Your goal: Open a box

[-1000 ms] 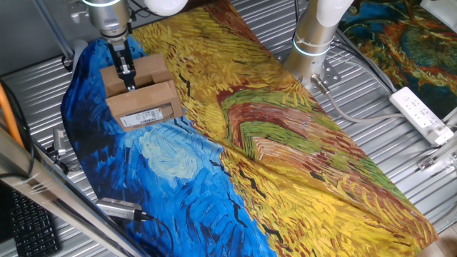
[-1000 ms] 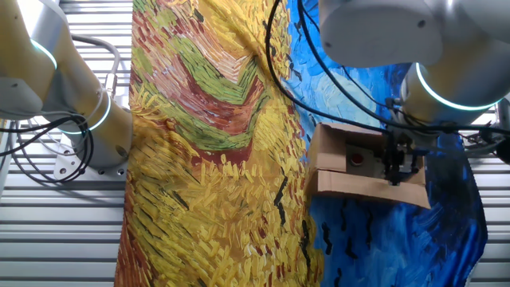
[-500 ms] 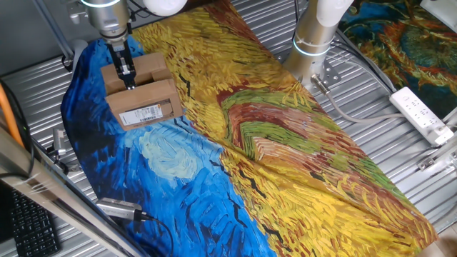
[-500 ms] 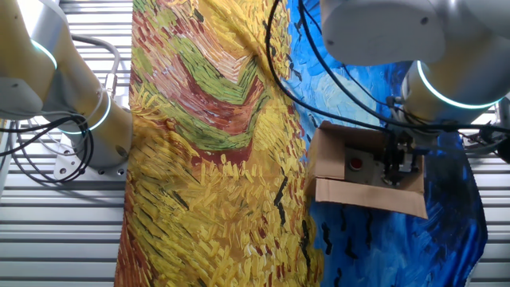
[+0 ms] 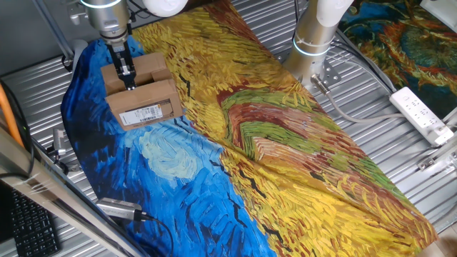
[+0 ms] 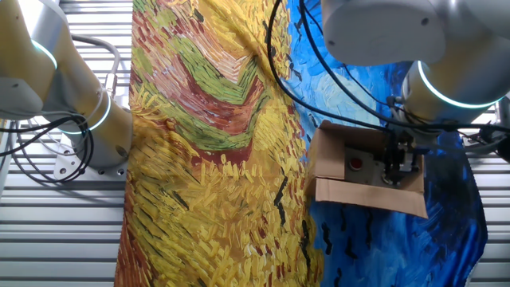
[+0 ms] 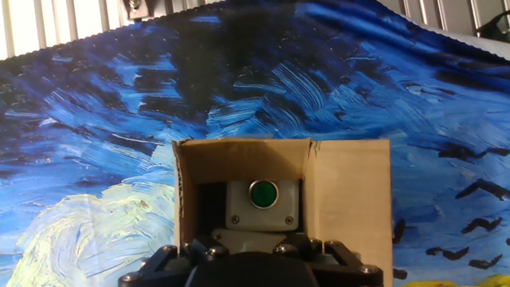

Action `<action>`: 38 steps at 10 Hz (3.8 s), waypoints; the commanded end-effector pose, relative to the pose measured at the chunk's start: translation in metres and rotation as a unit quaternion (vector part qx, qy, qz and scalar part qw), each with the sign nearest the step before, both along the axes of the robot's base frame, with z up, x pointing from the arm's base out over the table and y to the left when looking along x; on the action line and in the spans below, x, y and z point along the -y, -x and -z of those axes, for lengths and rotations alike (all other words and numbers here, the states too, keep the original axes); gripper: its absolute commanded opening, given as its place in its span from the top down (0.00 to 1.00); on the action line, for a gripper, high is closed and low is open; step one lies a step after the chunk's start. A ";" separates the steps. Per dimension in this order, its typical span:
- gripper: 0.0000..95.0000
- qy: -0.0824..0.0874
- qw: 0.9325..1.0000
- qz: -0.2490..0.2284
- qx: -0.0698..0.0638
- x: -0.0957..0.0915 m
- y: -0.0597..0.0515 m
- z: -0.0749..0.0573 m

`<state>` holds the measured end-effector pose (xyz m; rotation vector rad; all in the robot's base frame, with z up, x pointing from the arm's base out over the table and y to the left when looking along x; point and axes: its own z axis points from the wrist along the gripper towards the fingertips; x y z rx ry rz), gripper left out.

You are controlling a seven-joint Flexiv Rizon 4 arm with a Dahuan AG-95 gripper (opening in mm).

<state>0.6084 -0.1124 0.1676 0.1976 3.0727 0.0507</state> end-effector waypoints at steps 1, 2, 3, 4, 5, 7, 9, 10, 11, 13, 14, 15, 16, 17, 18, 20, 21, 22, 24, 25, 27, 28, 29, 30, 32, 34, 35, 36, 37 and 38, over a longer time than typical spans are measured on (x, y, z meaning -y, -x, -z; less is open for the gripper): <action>0.40 0.000 1.000 -0.002 0.000 0.000 -0.001 0.001; 0.40 0.001 1.000 -0.002 0.000 -0.001 -0.002 0.001; 0.40 0.001 1.000 -0.003 0.000 -0.001 -0.002 0.001; 0.40 0.002 1.000 -0.004 -0.001 -0.001 -0.002 0.001; 0.40 0.003 1.000 -0.009 -0.004 -0.001 -0.002 0.001; 0.40 0.003 0.999 -0.034 -0.014 -0.001 -0.002 0.001; 0.40 0.003 0.998 -0.056 -0.025 -0.001 -0.002 0.001; 0.40 0.003 0.998 -0.058 -0.029 -0.001 -0.002 0.001; 0.40 0.002 0.998 -0.058 -0.031 -0.001 -0.002 0.001; 0.40 0.000 0.998 -0.063 -0.027 -0.001 -0.002 0.001; 0.40 0.001 0.998 -0.064 -0.027 -0.001 -0.002 0.001; 0.40 0.001 0.998 -0.062 -0.028 -0.001 -0.002 0.001; 0.40 0.000 0.998 -0.061 -0.029 -0.001 -0.002 0.001; 0.40 0.000 0.998 -0.059 -0.032 -0.001 -0.002 0.001; 0.40 0.000 0.998 -0.058 -0.034 -0.001 -0.002 0.001; 0.40 -0.001 0.998 -0.052 -0.038 -0.007 0.000 -0.008; 0.40 -0.001 0.998 -0.049 -0.039 -0.011 -0.001 -0.010; 0.40 -0.001 0.998 -0.045 -0.039 -0.015 -0.001 -0.012; 0.40 -0.001 0.999 -0.038 -0.039 -0.024 -0.001 -0.015; 0.40 0.000 0.999 -0.035 -0.038 -0.028 0.000 -0.015; 0.40 0.001 0.999 -0.029 -0.035 -0.034 0.002 -0.013; 0.40 0.001 0.999 -0.026 -0.033 -0.036 0.003 -0.012; 0.40 0.002 0.999 -0.023 -0.031 -0.039 0.004 -0.011; 0.40 0.003 0.999 -0.019 -0.029 -0.043 0.005 -0.009; 0.40 0.003 1.000 -0.011 -0.027 -0.050 0.005 -0.008; 0.40 0.004 1.000 -0.005 -0.025 -0.057 0.003 -0.007; 0.40 0.004 1.000 -0.001 -0.025 -0.060 0.003 -0.007; 0.40 0.004 1.000 0.001 -0.024 -0.061 0.002 -0.006; 0.40 0.004 1.000 0.003 -0.023 -0.063 0.002 -0.005; 0.40 0.004 1.000 0.005 -0.022 -0.065 0.002 -0.003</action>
